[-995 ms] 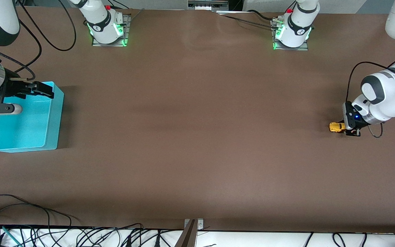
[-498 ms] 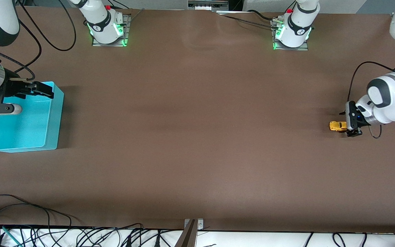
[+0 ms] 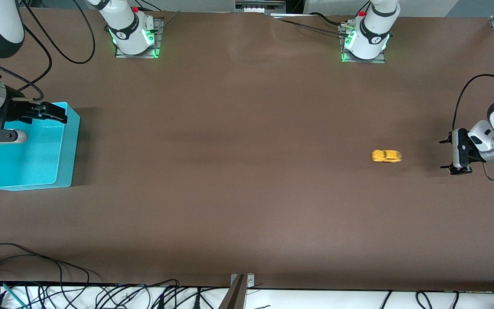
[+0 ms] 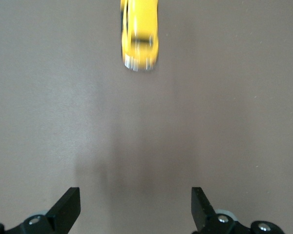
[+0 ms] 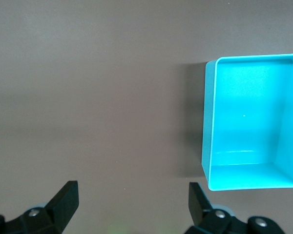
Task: Wind up and store yellow beetle car
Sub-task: 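Open the left gripper, releasing the car to roll toward the bin, then reach the right gripper down to the car and grasp it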
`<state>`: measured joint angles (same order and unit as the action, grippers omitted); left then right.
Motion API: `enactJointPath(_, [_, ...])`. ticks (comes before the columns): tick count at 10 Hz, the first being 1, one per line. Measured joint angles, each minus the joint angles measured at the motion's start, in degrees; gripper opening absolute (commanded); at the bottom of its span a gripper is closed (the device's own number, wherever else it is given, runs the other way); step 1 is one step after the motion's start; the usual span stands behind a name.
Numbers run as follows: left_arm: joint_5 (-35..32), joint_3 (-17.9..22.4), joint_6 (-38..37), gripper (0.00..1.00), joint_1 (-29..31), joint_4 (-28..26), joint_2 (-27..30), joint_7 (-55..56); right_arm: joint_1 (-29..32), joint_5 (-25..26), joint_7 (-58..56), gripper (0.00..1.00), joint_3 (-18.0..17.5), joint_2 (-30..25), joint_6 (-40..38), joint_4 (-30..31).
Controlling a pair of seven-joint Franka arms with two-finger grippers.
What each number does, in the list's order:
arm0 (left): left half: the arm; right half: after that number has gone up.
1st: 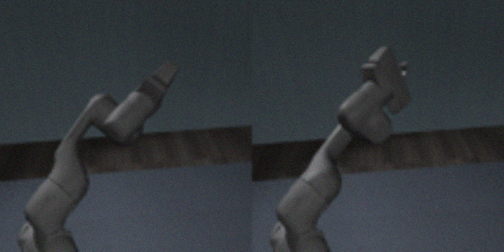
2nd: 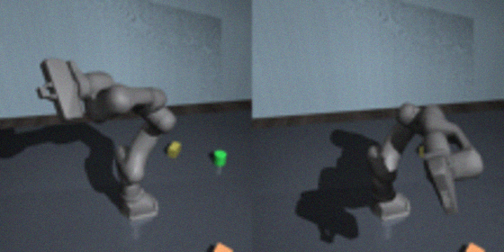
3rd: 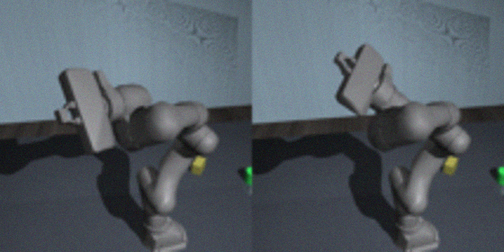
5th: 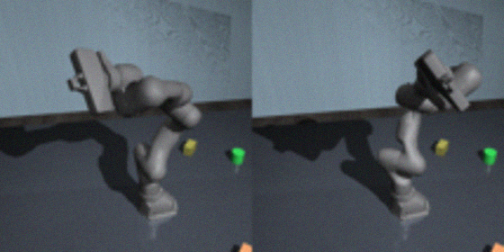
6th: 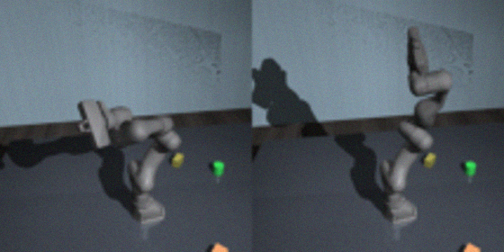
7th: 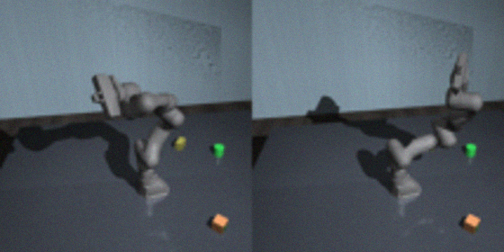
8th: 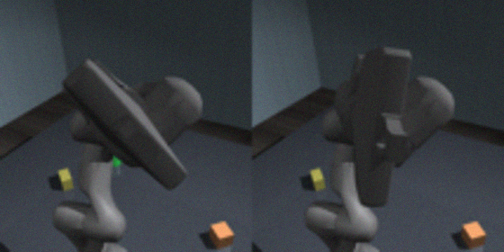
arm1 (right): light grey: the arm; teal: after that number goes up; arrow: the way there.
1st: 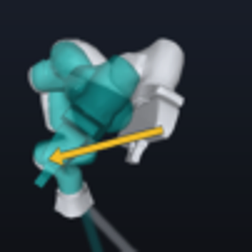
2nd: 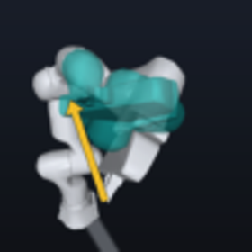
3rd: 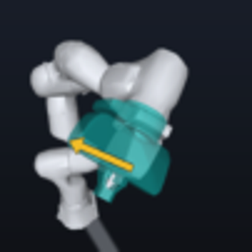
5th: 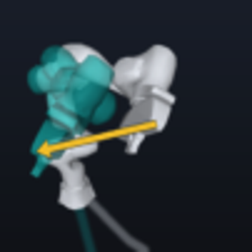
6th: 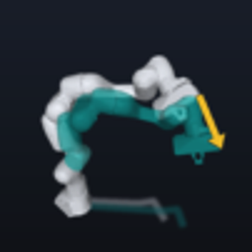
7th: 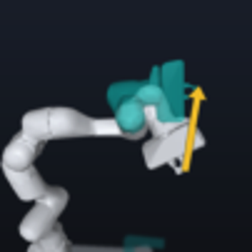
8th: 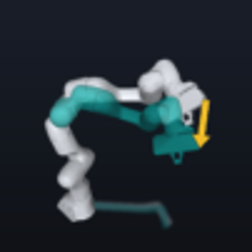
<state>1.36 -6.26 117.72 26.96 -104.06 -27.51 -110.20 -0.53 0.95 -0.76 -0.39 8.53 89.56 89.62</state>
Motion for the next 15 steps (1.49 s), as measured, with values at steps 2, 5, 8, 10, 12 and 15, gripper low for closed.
enactJointPath(2, [0.0,-0.6,-5.1,1.0,0.0,1.9,2.3,6.0,0.0,0.0,0.0,1.0,0.0,0.0,0.0,0.0])
enactJointPath(5, [0.0,-4.1,-12.8,1.0,-0.2,2.9,8.1,19.8,0.0,0.0,0.0,1.0,0.0,0.0,0.0,0.0])
enactJointPath(8, [-0.4,-9.9,-16.7,1.0,-0.5,2.9,13.0,33.5,0.0,0.0,-0.1,1.0,0.0,0.0,0.0,0.0])
enactJointPath(10, [-1.7,-13.5,-18.1,1.0,-0.6,3.5,15.9,41.5,0.0,0.0,-0.2,1.0,0.0,0.0,0.0,0.0])
enactJointPath(12, [-2.2,-15.3,-22.2,1.0,-0.6,5.7,17.4,48.0,0.0,0.0,-0.2,1.0,0.0,0.0,-0.9,0.0])
enactJointPath(15, [-3.5,-18.1,-26.4,1.0,-0.6,9.7,17.5,56.5,-0.1,0.0,-1.1,1.0,-0.1,0.0,-2.4,0.0])
